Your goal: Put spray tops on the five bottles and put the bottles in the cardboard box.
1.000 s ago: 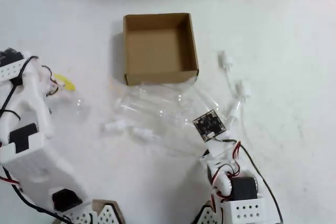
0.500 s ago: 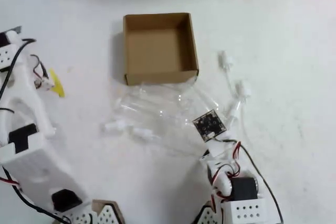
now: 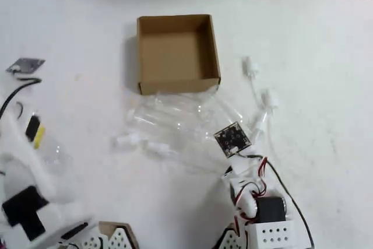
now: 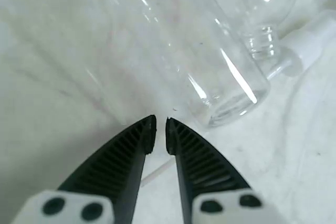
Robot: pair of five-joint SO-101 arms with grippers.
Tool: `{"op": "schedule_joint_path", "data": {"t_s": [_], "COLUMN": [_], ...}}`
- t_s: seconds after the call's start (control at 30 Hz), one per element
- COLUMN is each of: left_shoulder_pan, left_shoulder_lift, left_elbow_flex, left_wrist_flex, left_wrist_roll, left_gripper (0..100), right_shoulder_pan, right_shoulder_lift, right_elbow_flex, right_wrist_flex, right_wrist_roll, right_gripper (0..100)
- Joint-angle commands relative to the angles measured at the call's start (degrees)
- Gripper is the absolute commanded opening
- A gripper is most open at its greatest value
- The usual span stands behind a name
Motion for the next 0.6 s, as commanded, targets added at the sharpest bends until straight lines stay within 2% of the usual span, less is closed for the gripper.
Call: {"op": "schedule_joint_path", "data": {"t_s": [0.0,0.13,0.33,0.57], "left_shoulder_pan": [-5.23,-6.81,-5.32,-4.53], "left_shoulder_lift": [-8.92,-10.33,-10.33,-10.33], "left_elbow_flex": [6.42,15.65,24.53,30.24], "left_wrist_flex": [-2.37,-2.81,-7.56,-23.82], "left_wrist_roll": [-4.13,-7.74,-26.64,-27.69], "left_gripper": [2,2,2,2], "right_shoulder_pan": [0.31,0.31,0.31,0.31], "right_shoulder_lift": [-0.22,-0.22,-0.22,-0.22], "right_elbow_flex": [0.53,0.53,0.53,0.53], "right_wrist_flex": [0.04,0.04,0.04,0.04], "right_wrist_roll": [0.53,0.53,0.53,0.53], "right_gripper": [1.6,1.6,1.6,1.6]}}
